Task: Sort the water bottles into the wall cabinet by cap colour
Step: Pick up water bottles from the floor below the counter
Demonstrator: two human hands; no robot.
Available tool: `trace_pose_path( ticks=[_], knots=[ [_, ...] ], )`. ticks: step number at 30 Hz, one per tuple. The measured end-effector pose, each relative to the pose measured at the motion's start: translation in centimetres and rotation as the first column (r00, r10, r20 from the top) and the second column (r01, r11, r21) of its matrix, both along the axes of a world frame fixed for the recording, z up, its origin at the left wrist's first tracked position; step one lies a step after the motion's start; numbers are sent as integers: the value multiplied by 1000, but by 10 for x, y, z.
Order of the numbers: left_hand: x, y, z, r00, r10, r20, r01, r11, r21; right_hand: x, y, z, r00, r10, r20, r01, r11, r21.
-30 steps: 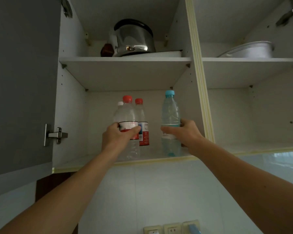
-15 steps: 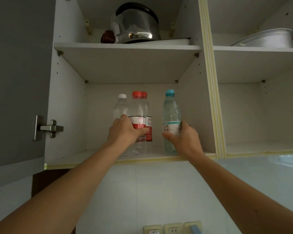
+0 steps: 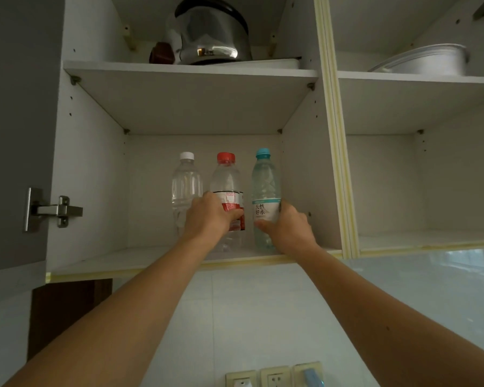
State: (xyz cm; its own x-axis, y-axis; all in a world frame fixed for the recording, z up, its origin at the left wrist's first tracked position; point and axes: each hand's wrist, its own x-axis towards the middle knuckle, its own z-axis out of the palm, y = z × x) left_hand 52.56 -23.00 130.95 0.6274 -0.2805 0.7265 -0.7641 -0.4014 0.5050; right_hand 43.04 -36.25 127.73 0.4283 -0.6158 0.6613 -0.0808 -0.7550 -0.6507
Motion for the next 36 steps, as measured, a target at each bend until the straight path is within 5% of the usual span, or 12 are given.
trace_pose_path(
  ticks=[10,20,24,29,36],
  knots=[
    [-1,-3,-7,998,-58,0,58,997,-41,-2,0,-4,1000,0,27,0,1000,-17],
    [-36,37,-26,997,25,71,-11,980,-201,-53,27,-33,961,59,270,0,977,-214],
    [-88,59,-43,988,-155,25,157,957,-242,-116,41,-81,972,118,202,-63,963,-263],
    [-168,79,-99,928,-373,-25,360,909,-210,-194,63,-127,974,214,73,-202,969,-141],
    [-254,94,-203,868,-456,-199,450,890,-76,-282,92,-202,964,249,-98,-238,965,111]
  ],
)
